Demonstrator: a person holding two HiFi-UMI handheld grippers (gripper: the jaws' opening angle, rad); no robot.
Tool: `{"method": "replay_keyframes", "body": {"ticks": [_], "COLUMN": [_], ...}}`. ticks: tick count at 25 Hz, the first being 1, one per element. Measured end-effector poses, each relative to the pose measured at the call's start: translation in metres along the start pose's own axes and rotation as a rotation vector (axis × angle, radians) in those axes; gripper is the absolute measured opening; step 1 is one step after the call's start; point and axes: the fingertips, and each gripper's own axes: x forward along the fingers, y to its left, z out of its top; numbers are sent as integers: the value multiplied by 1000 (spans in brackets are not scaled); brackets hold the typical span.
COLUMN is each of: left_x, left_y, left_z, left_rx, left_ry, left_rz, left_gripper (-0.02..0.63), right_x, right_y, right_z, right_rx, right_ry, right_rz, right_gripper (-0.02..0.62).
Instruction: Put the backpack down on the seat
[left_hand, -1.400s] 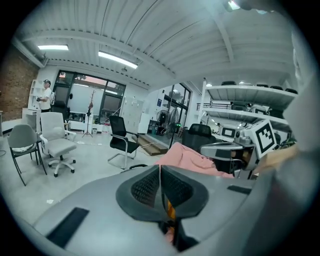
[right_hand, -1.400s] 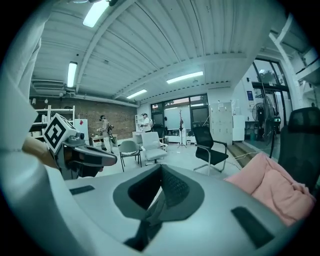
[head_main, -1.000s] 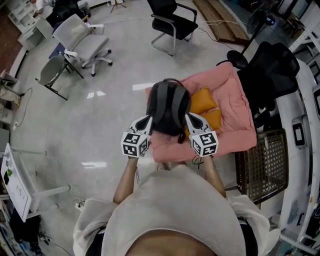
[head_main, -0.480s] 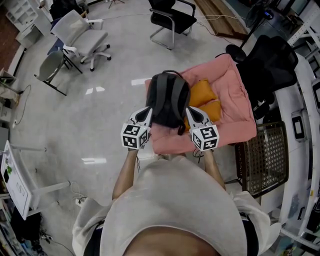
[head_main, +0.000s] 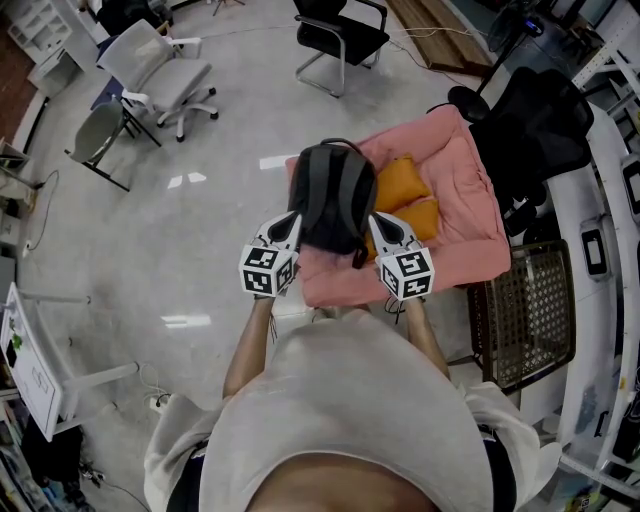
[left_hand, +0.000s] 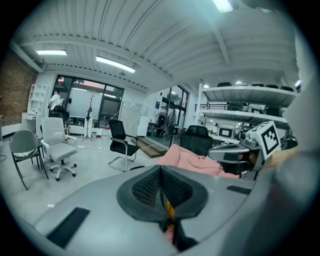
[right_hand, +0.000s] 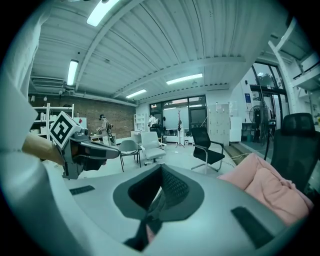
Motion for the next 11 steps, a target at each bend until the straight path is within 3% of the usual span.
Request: {"method": "replay_keyframes", "body": {"ticks": [11], "left_x": [6], "left_y": [-3], "left_z": [-3], "left_rx": [-2], "left_ry": [10], "left_rz": [6], "left_gripper": [11], "right_x": [0], "right_y": [-6], "right_z": [-8], "right_rx": [15], "right_ry": [12], "right_rz": [5], "right_gripper": [-2]}}
